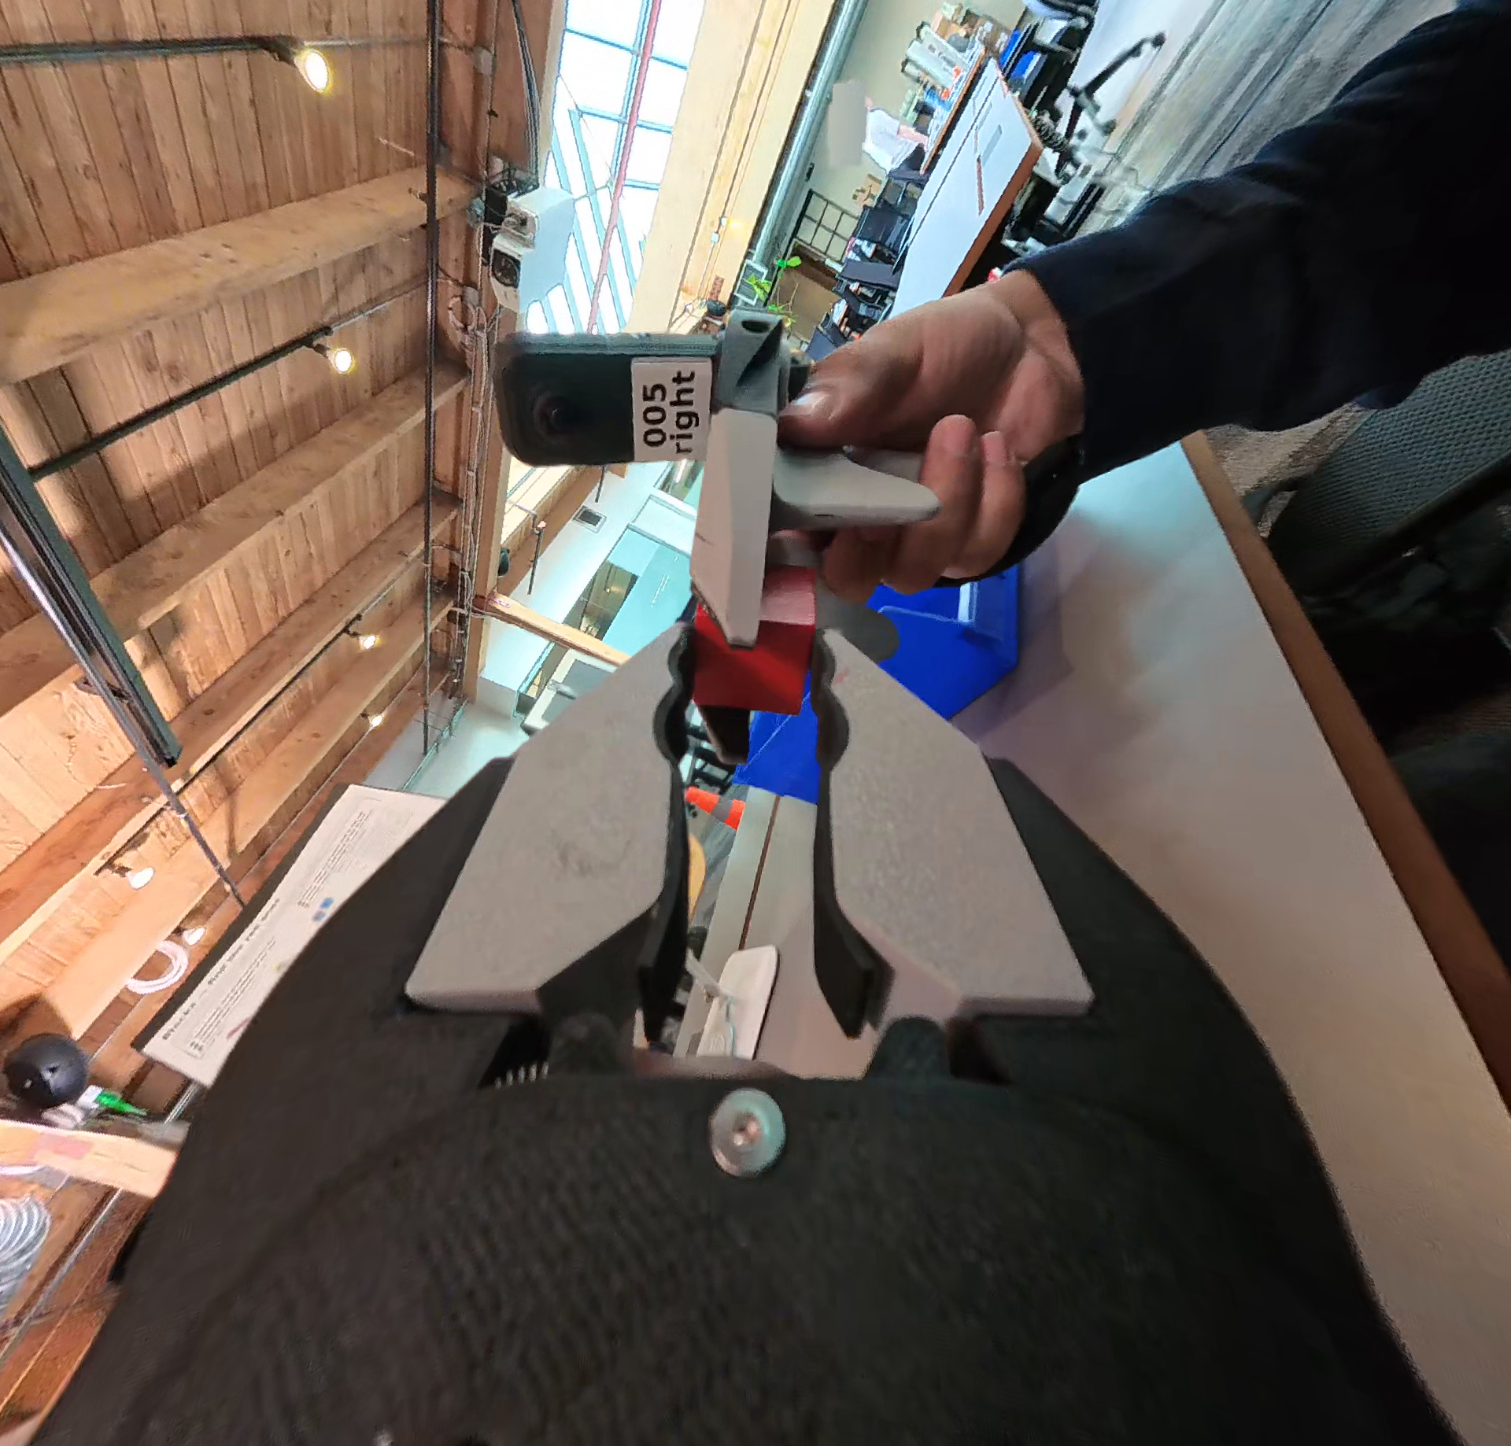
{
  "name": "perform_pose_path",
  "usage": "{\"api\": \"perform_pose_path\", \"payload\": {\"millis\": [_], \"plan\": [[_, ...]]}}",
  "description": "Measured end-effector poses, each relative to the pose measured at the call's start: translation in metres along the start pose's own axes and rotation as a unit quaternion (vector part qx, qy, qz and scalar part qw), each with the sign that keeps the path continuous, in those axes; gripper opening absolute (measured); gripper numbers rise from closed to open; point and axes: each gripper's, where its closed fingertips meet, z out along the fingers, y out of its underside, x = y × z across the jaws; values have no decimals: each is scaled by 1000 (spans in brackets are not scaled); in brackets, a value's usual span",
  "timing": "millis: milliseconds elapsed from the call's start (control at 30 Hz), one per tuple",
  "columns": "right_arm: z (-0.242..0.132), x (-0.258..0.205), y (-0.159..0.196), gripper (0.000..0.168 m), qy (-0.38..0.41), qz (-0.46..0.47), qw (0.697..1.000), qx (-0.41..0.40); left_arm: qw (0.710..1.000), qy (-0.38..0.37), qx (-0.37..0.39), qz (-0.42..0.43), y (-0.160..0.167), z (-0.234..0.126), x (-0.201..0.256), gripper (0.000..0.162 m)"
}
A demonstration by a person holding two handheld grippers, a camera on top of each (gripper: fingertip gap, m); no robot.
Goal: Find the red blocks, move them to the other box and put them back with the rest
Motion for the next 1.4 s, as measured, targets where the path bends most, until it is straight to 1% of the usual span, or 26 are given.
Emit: {"api": "perform_pose_path", "payload": {"millis": [100,167,233,300,333,400,467,500,567,633,667,700,767,833,933,1000,1033,1067,1100,1133,1167,1233,1267,1333,1400], "plan": [[-2,9,-1,26,22,0,1000,2,1000,-11,-23,-9,10,-1,-2,25],[-10,15,-5,26,36,2,999,11,999,-3,-38,-21,16,-4,-3,28],[-24,22,-13,26,58,0,998,29,999,-14,-42,-28,20,-10,-11,23],[-47,34,-22,26,105,-11,993,44,998,-25,-48,-39,25,-17,-20,17],[-60,42,-26,26,136,-19,989,50,997,-35,-53,-42,28,-21,-27,12],[-98,65,-34,26,221,-38,972,66,994,-66,-69,-51,35,-26,-41,0],[-149,96,-33,26,331,-41,940,71,988,-88,-104,-67,48,-29,-52,0],[-179,113,-28,26,390,-33,918,66,984,-99,-126,-77,57,-30,-57,0],[-243,144,-8,26,511,-8,859,39,974,-112,-169,-104,77,-30,-61,0],[-298,160,22,27,600,25,800,-19,955,-108,-215,-173,104,-32,-59,1],[-318,162,36,27,627,39,776,-52,941,-93,-238,-220,119,-33,-53,5],[-333,161,48,27,644,51,760,-75,926,-82,-256,-265,132,-36,-48,7],[-348,158,68,27,650,83,747,-110,899,-68,-288,-324,154,-42,-38,12],[-351,159,86,27,641,107,747,-141,887,-69,-308,-338,166,-46,-35,15],[-350,170,108,27,634,123,739,-193,891,-66,-308,-325,165,-46,-34,15],[-341,185,114,27,619,132,749,-196,895,-63,-307,-318,163,-46,-34,15],[-343,196,114,27,628,133,743,-192,895,-62,-307,-317,162,-45,-33,15],[-356,210,109,27,665,119,715,-180,895,-62,-308,-318,163,-45,-33,15],[-380,222,97,33,724,92,666,-154,892,-64,-310,-322,164,-46,-33,15],[-401,227,84,49,772,68,619,-125,890,-64,-311,-328,165,-46,-32,16],[-406,227,78,50,783,57,609,-108,887,-62,-312,-334,165,-46,-31,16],[-391,225,74,52,750,61,654,-83,888,-59,-310,-336,164,-47,-31,17],[-387,222,72,53,736,71,671,-65,888,-60,-310,-335,164,-48,-32,17],[-387,212,65,54,719,82,689,-31,886,-64,-312,-337,166,-50,-34,17],[-393,199,54,52,717,78,693,3,880,-68,-324,-341,171,-56,-36,18]]}}
